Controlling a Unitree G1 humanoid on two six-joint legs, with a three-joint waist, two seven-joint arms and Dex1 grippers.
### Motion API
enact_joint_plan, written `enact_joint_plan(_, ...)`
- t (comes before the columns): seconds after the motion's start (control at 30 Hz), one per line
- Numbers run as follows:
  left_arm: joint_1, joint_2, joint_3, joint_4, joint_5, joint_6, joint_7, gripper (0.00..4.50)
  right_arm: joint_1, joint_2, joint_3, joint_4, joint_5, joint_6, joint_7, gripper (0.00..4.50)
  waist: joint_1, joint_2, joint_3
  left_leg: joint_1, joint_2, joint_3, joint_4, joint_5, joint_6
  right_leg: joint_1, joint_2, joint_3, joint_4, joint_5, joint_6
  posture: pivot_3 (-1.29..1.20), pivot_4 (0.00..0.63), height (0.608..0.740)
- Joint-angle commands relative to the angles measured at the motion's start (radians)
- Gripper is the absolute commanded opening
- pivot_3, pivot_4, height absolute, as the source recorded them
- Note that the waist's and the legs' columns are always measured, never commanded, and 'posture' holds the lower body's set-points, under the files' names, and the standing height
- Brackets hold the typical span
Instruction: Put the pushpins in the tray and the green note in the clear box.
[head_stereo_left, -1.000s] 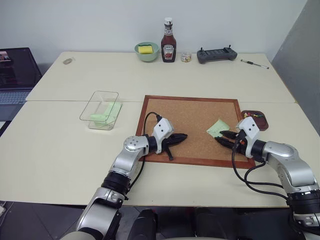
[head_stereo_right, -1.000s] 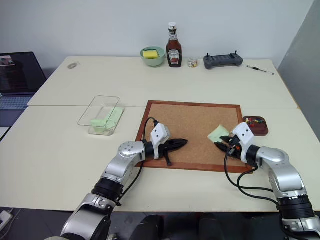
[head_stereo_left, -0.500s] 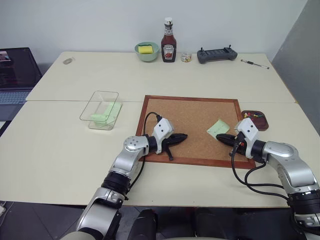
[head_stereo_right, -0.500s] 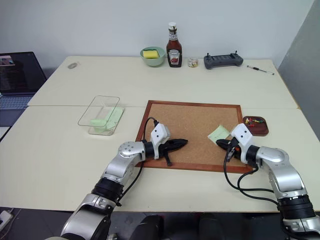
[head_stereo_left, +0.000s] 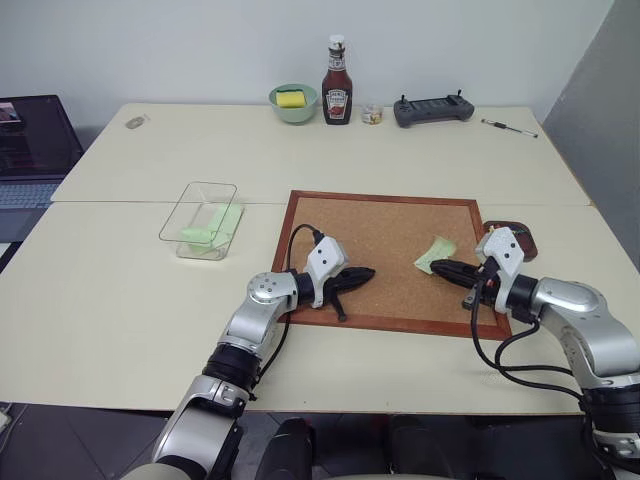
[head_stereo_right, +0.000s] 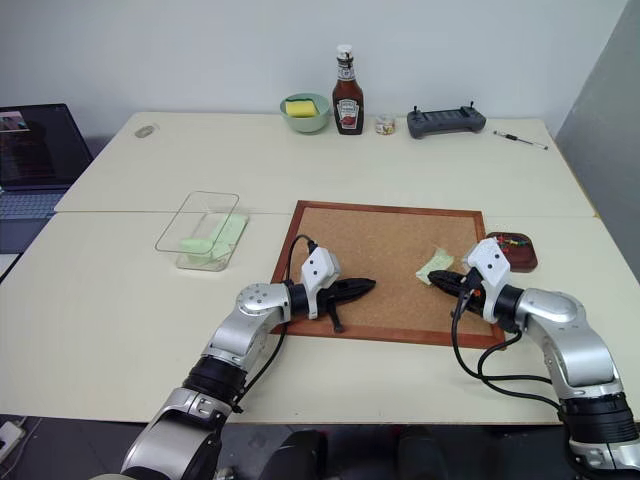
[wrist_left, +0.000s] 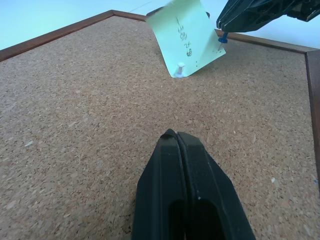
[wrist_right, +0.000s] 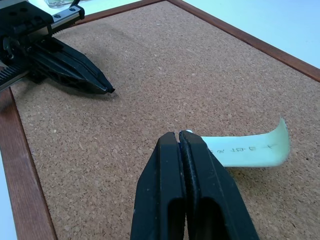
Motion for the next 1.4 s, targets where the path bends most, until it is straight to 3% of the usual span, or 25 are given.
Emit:
enact_joint_plan(0.03, 0.018, 0.0, -0.02, 0.013, 0.011, 0.007, -0.006, 0.0, -0.007, -0.012, -0.032, -0.037, 0.028, 0.004, 0.008, 0.02, 0.0, 0.0, 0.0, 0.0, 0.0, 0.0, 0.0, 0.0, 0.0, 0.0, 0.0, 0.0, 0.0, 0.0, 0.0, 0.0, 0.15, 0.74)
enact_joint_plan(0.4, 0.022, 0.003, -0.023, 0.007, 0.011, 0.008, -0.004, 0.0, -0.011, -0.017, -0.064, -0.041, 0.06, 0.019, 0.0, 0.02, 0.0, 0.0, 0.0, 0.0, 0.0, 0.0, 0.0, 0.0, 0.0, 0.0, 0.0, 0.0, 0.0, 0.0, 0.0, 0.0, 0.15, 0.74)
enact_joint_plan(0.63, 0.021, 0.002, -0.023, 0.008, 0.01, 0.009, -0.001, 0.0, 0.017, -0.042, -0.167, -0.017, 0.075, 0.009, -0.018, 0.02, 0.0, 0.0, 0.0, 0.0, 0.0, 0.0, 0.0, 0.0, 0.0, 0.0, 0.0, 0.0, 0.0, 0.0, 0.0, 0.0, 0.15, 0.74)
enact_joint_plan(0.8, 0.019, -0.001, -0.025, 0.01, 0.008, 0.008, -0.003, 0.0, 0.032, -0.093, -0.189, 0.116, -0.049, -0.146, -0.05, 0.02, 0.0, 0.0, 0.0, 0.0, 0.0, 0.001, 0.0, 0.0, 0.0, 0.0, 0.0, 0.0, 0.0, 0.0, 0.0, 0.0, 0.15, 0.74)
enact_joint_plan(1.07, 0.014, -0.003, -0.026, 0.015, 0.008, 0.006, -0.007, 0.0, -0.09, -0.107, -0.1, 0.396, -0.304, -0.354, -0.241, 0.02, -0.001, 0.001, -0.001, 0.001, 0.0, 0.002, 0.0, 0.0, 0.0, 0.0, 0.0, 0.001, 0.0, 0.0, 0.0, 0.0, 0.15, 0.74)
enact_joint_plan(1.4, 0.025, 0.004, -0.024, 0.0, 0.008, 0.013, -0.003, 0.0, -0.18, -0.093, -0.062, 0.539, -0.394, -0.43, -0.337, 0.02, -0.001, 0.001, 0.0, 0.0, 0.0, 0.002, 0.0, 0.0, 0.0, 0.0, 0.0, 0.001, 0.0, 0.0, 0.0, 0.0, 0.15, 0.74)
